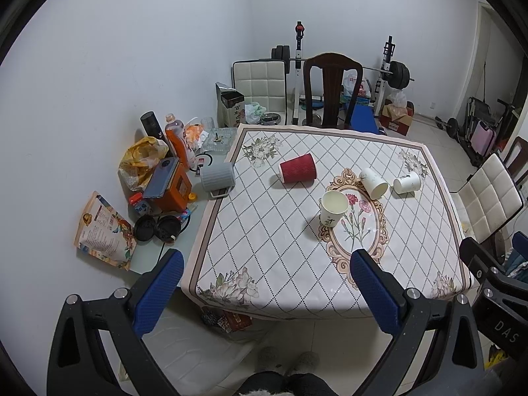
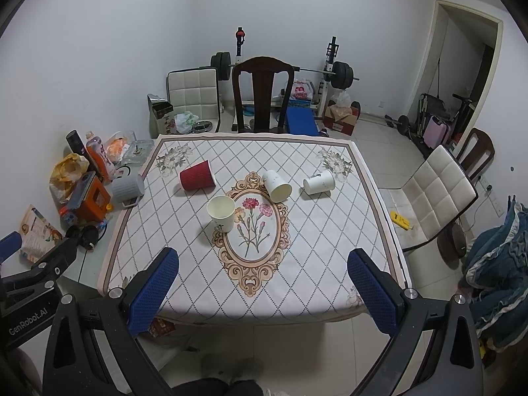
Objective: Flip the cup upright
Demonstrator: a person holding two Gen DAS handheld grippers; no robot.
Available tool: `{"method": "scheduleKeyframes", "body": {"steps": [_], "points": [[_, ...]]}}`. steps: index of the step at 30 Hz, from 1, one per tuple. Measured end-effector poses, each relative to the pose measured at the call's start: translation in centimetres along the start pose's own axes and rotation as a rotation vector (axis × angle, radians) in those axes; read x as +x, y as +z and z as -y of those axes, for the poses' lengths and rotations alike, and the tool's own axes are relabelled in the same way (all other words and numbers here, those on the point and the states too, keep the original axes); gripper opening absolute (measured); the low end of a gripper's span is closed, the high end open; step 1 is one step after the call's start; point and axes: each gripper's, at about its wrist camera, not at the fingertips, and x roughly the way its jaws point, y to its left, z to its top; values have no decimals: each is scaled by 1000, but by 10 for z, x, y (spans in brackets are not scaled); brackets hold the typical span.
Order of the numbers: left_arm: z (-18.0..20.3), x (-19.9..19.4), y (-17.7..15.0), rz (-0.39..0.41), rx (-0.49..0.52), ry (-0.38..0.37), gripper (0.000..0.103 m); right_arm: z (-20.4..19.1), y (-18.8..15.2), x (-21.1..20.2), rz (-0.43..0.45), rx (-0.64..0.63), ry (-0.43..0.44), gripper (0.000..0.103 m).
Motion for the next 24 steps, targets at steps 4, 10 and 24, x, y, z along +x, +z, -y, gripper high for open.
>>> {"method": "scheduleKeyframes", "body": {"steps": [4, 10, 24], "points": [[0, 0, 0, -1, -2, -3, 103, 0, 0, 0, 0, 0, -1, 103], [-2, 0, -1, 1, 1, -2, 103, -1, 0, 0, 1, 0, -3, 103], [-3, 0, -2, 0, 1, -5, 103, -3, -2, -2, 0, -2, 0, 103]]}}
